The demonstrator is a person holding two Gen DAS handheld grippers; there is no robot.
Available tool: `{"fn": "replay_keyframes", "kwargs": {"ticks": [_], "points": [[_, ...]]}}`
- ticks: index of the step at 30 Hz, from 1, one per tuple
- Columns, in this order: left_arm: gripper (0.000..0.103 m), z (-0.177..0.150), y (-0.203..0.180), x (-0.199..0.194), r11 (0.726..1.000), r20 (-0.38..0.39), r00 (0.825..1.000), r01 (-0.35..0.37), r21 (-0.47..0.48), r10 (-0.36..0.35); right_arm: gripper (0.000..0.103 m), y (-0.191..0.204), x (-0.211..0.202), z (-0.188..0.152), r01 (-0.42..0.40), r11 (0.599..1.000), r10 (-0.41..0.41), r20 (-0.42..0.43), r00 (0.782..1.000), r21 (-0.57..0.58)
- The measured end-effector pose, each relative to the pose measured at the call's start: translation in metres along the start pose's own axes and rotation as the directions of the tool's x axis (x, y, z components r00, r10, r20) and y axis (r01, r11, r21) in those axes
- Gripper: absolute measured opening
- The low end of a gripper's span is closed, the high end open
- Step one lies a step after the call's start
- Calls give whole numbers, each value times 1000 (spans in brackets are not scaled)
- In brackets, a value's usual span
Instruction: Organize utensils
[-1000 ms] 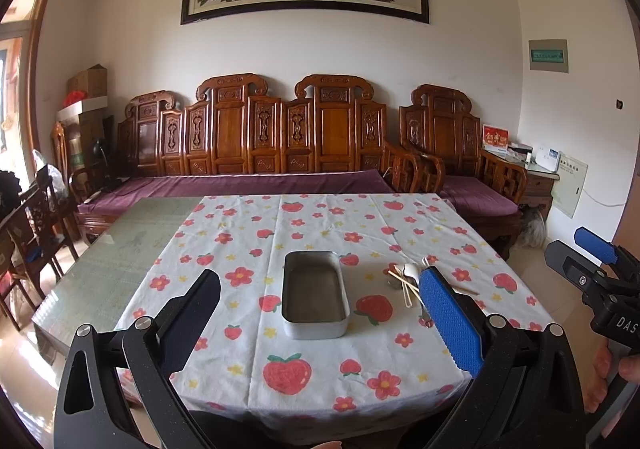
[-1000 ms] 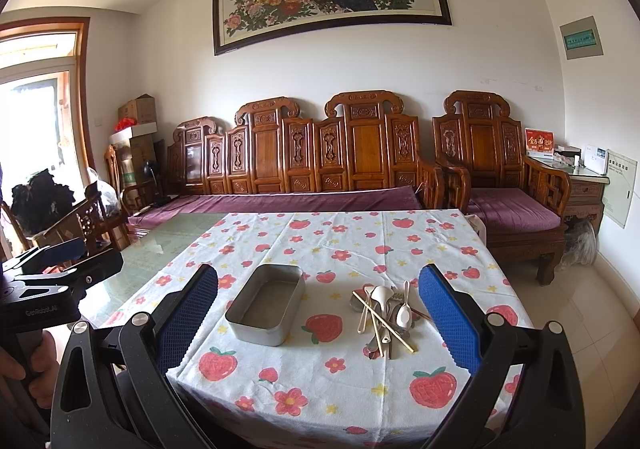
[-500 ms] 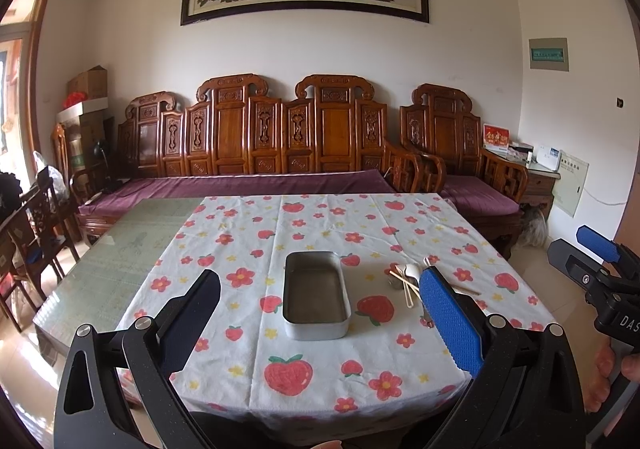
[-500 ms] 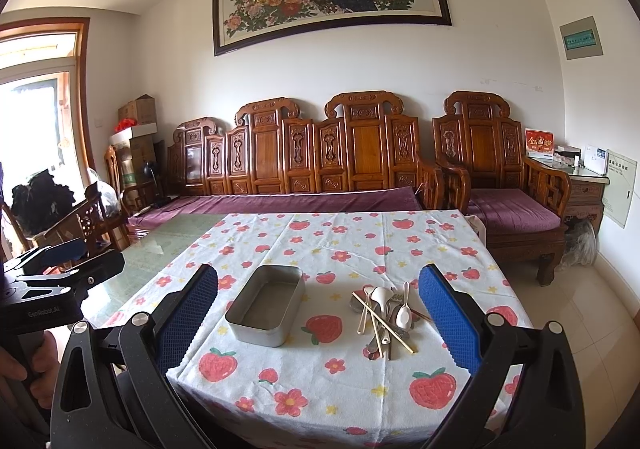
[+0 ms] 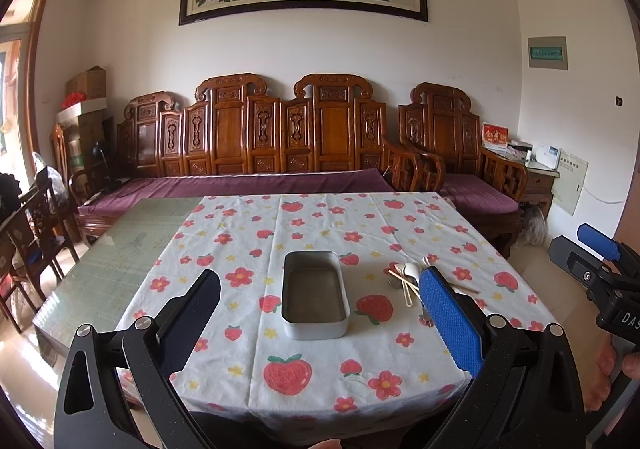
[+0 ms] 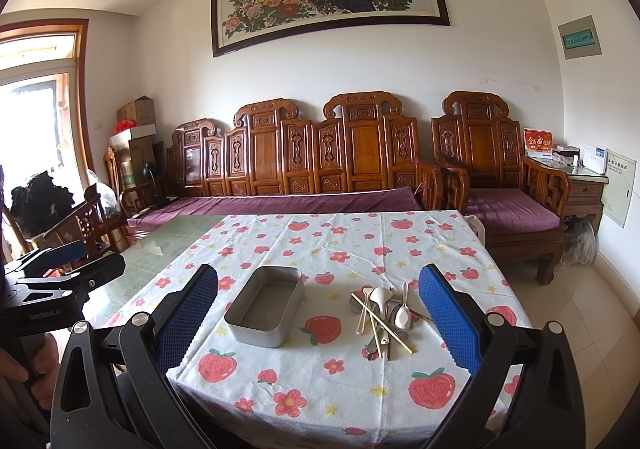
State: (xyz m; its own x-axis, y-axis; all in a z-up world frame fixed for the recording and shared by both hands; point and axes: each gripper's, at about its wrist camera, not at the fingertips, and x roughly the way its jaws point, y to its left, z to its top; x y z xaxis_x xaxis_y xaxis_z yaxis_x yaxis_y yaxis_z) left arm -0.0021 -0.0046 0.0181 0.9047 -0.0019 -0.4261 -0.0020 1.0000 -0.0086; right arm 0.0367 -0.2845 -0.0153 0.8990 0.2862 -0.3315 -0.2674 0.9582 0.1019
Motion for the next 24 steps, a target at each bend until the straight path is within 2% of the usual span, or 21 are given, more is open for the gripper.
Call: {"fn": "replay_keyframes", "kwargs": {"ticks": [24], "points": [[97, -2, -3, -3, 1000, -5, 1000, 11, 7, -11, 101, -1, -1, 0, 2, 1000, -2, -2, 1000, 1]]}}
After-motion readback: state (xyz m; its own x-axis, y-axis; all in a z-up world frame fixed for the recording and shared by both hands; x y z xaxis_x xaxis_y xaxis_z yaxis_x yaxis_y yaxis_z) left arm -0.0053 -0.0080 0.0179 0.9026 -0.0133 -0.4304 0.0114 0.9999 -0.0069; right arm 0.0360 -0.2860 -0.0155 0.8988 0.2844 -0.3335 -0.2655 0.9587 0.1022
